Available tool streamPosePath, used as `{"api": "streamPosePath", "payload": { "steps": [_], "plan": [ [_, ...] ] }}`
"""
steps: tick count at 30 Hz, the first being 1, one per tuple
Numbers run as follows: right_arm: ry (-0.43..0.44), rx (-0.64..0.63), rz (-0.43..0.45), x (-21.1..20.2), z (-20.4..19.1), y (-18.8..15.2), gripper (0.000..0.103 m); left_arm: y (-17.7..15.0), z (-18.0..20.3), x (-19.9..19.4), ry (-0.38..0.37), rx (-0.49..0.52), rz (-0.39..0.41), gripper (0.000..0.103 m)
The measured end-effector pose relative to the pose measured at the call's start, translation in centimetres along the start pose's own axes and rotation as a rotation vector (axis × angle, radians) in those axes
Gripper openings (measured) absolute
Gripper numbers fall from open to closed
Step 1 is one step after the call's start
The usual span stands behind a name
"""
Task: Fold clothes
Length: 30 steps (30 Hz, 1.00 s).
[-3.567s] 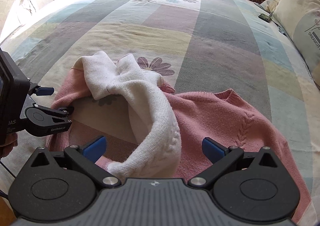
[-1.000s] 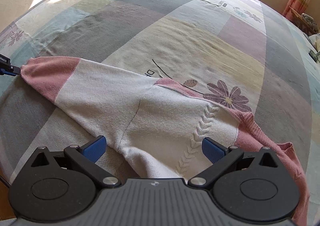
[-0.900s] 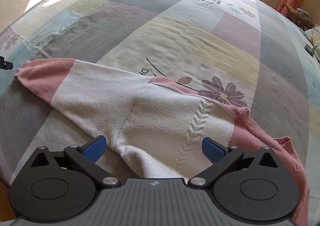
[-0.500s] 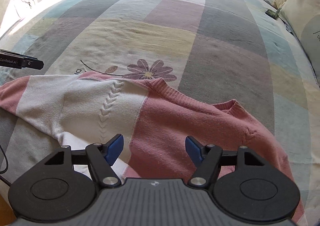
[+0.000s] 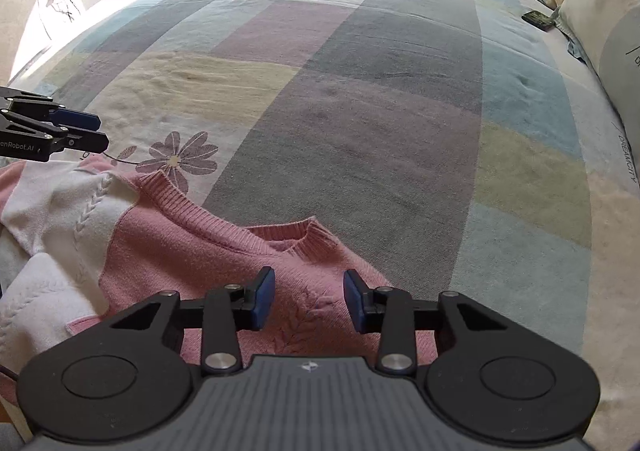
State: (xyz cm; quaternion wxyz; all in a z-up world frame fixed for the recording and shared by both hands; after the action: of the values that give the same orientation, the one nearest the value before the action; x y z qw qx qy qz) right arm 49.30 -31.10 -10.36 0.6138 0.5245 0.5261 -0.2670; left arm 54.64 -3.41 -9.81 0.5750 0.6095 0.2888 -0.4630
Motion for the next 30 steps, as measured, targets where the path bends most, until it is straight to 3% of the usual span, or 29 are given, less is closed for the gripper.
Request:
{"api": "streamPosePath", "payload": {
  "steps": [1,3,6,10,15,17,21,24,28,30],
  "plan": [
    [0.007,0.016,-0.002,0.8,0.9,0.8,0.043,0.3,-0.6,0.6,0.003,-0.010,-0.009,0.039],
    [0.065,0.042,-0.003,1.9,1.4,2.3,0.043,0.5,-0.5,1.0,-0.031,-0.007,-0.009,0.039],
    [0.170,0.012,0.018,2.3,-0.4,4.2,0.042,-0.5,1.7,0.3,-0.178,0.018,-0.003,0.041],
    [0.221,-0.020,-0.022,3.5,-2.5,3.9,0.040,-2.7,3.4,-0.7,-0.309,-0.002,-0.036,0.041],
    [0.278,-0.060,-0.078,4.9,-4.9,3.4,0.035,-3.4,2.6,-0.5,-0.292,0.007,-0.020,0.039],
    [0.301,-0.076,-0.100,5.5,-5.9,3.1,0.030,-3.2,2.4,-0.2,-0.342,-0.024,-0.023,0.039],
    [0.346,-0.108,-0.145,6.5,-7.8,2.7,0.018,-5.8,4.5,1.0,-0.417,0.037,-0.144,0.039],
    [0.379,-0.132,-0.178,7.3,-9.3,2.3,0.017,-9.4,5.1,2.5,-0.409,0.030,-0.283,0.039],
    [0.393,-0.190,-0.252,7.1,-11.5,-1.8,0.017,-12.0,5.1,2.5,-0.419,-0.024,-0.299,0.038],
    [0.387,-0.214,-0.234,6.2,-11.8,-1.7,0.019,-12.0,4.9,2.5,-0.426,-0.051,-0.297,0.039]
  ]
}}
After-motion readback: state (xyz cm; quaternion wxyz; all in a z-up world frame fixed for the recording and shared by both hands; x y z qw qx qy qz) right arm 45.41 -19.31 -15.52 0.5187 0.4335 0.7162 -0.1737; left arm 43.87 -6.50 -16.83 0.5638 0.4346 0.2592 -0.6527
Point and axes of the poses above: each gripper's, at about its wrist camera, not at the fingertips, and x roughly the way its jaws point, z to its right, y to its top, the point moved 9 cm from there along x, roughly the way its jaws point, and after that the axes turned 7 degrees about -z, right-handed, at the moved point
